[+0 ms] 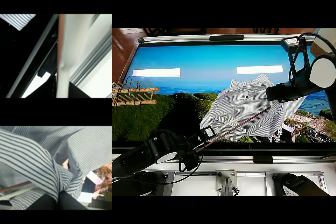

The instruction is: Fold the shirts.

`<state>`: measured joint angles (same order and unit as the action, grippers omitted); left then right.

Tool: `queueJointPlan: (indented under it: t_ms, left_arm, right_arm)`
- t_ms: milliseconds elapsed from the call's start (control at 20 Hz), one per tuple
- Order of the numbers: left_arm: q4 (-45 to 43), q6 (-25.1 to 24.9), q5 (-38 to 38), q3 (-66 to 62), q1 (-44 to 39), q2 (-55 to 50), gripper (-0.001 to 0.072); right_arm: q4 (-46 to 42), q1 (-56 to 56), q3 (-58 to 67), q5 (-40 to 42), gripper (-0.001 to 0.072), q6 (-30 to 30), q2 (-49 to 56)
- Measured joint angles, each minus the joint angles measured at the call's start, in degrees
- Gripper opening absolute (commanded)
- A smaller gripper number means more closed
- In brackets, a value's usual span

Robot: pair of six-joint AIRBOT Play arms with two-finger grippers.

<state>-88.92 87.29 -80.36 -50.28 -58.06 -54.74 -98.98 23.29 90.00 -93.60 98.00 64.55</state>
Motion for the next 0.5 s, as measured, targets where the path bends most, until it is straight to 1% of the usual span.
queueJointPlan:
  t_ms: [50, 250, 350, 500]
  left_arm:
    - [1.0, -0.5, 1.3, 0.0, 0.0, -0.3, 0.0065]
    - [9.3, -7.4, 9.4, 0.0, -0.1, -2.8, 0.0064]
    - [11.6, -9.3, 12.6, 0.0, -0.1, -5.1, 0.0064]
    - [14.3, -12.0, 17.0, 0.0, -0.1, -8.4, 0.0064]
  right_arm:
    - [1.1, 0.0, 0.0, 0.0, 0.0096, -0.8, -0.2]
    - [5.2, 1.2, 0.1, 0.7, 0.0095, -6.5, -0.4]
    - [5.6, 3.3, 0.1, 1.2, 0.0095, -8.8, -0.5]
    - [5.0, 7.3, 0.1, 1.4, 0.0096, -10.5, -0.6]
